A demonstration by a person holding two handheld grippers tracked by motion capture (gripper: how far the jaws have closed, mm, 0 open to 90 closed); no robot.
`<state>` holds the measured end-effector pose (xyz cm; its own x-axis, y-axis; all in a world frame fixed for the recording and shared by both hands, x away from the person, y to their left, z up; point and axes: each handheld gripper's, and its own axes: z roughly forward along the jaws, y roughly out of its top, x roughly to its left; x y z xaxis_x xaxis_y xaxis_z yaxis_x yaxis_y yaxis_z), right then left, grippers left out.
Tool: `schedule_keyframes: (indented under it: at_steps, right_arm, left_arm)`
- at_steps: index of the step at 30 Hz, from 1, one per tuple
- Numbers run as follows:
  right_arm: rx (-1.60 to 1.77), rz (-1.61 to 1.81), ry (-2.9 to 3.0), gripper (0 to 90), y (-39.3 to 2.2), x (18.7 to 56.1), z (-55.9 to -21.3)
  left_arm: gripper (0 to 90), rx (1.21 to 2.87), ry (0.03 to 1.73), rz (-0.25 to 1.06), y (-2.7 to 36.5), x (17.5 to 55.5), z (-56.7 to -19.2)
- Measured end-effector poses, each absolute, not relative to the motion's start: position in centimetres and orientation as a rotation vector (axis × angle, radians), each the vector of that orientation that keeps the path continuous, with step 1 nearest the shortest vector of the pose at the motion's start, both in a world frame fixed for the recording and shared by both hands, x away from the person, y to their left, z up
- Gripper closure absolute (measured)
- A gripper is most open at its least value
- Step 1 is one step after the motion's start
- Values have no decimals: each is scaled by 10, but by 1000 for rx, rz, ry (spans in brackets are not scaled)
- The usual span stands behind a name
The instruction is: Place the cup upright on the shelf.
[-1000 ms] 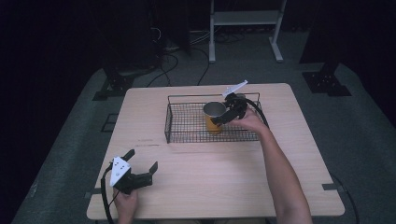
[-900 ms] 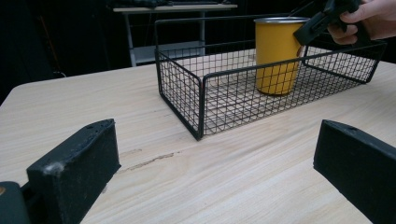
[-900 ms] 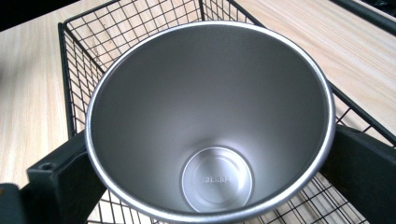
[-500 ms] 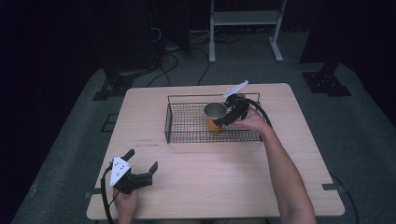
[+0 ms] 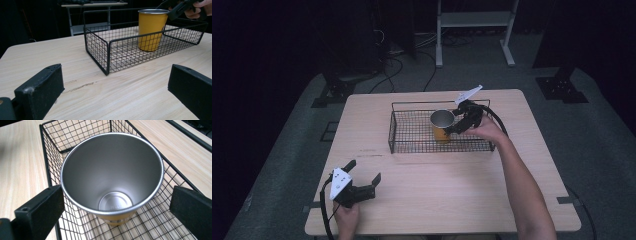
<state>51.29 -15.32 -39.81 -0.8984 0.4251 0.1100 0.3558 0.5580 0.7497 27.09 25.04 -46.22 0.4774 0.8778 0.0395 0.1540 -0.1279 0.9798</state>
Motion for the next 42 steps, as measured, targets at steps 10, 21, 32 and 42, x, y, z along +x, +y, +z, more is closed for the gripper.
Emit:
schedule_keyframes:
  at_steps: [10, 21, 32, 42]
  right_arm:
    - [691, 1296, 2670, 0, -169, 508, -393]
    - [704, 1362, 2616, 0, -193, 495, -383]
    - [710, 1368, 2619, 0, -207, 482, -378]
    - [726, 1377, 2605, 0, -219, 476, -376]
  left_arm:
    - [0, 1600, 915, 802, 250, 272, -462]
    - [0, 1602, 921, 805, 249, 272, -462]
    - [0, 1604, 913, 807, 249, 271, -462]
    - [0, 1608, 913, 810, 249, 271, -462]
